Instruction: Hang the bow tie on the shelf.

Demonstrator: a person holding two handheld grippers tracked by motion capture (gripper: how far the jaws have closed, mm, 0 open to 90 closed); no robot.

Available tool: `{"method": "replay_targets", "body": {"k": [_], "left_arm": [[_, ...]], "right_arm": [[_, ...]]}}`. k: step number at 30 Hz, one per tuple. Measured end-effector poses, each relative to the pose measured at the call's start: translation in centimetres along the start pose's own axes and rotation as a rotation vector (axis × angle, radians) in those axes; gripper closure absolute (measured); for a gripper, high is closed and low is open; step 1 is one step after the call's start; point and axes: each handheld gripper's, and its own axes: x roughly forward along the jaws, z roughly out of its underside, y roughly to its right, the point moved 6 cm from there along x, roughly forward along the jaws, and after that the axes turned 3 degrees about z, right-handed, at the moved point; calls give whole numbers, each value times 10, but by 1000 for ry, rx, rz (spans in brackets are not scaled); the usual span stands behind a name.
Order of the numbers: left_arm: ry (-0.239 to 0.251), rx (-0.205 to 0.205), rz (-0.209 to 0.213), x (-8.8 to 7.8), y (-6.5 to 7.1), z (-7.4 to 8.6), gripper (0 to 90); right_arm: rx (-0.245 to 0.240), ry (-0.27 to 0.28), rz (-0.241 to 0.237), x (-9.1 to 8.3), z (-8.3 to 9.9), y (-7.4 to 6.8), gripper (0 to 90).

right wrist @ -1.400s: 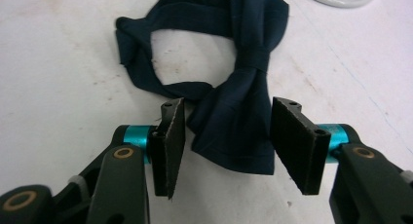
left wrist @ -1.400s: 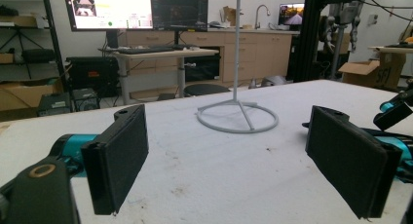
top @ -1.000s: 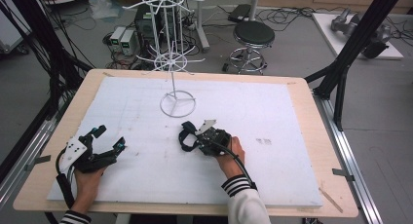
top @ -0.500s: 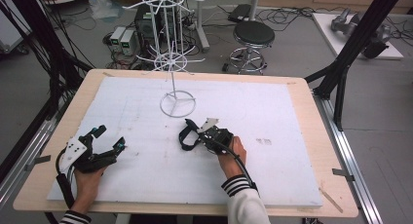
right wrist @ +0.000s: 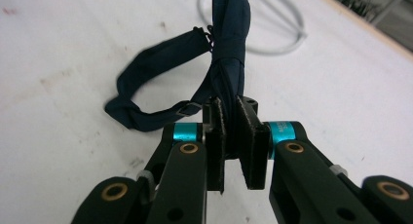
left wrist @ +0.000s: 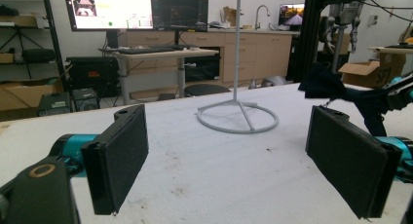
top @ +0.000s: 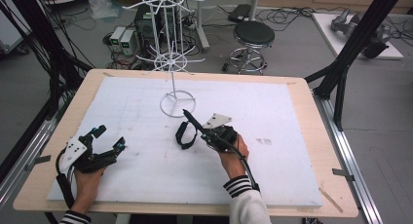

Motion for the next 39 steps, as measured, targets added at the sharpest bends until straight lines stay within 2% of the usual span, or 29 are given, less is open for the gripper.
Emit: {"method": "replay_targets", "body": {"k": [9, 11, 13, 14, 15, 16, 19, 21, 22, 26, 39], "left_arm": [[3, -3, 0, 0, 0, 0, 160], [-1, 1, 0, 0, 0, 0, 160], [-1, 4, -1, 0, 0, 0, 160], [-2, 4, -1, 0, 0, 0, 160], [-2, 3, -2, 0, 0, 0, 160], [-2, 3, -2, 0, 0, 0, 160], [-3, 5, -3, 0, 0, 0, 160], [-3, 5, -4, 0, 0, 0, 160], [-3, 5, -3, 0, 0, 0, 160], [-2, 5, -5, 0, 0, 0, 160], [-2, 4, -6, 1, 0, 0, 160]], "right_arm": [[8, 85, 0, -10, -7, 3, 825], [8, 122, 3, -14, -10, 3, 825], [20, 193, 13, -21, -17, 4, 825], [20, 193, 13, -21, -17, 4, 825], [36, 240, 23, -27, -21, 5, 825], [39, 263, 28, -29, -23, 6, 825], [56, 316, 36, -36, -26, 10, 825], [64, 319, 39, -38, -26, 11, 825], [79, 339, 44, -41, -27, 13, 825], [89, 379, 53, -46, -29, 18, 825], [114, 433, 73, -57, -37, 24, 825]]}}
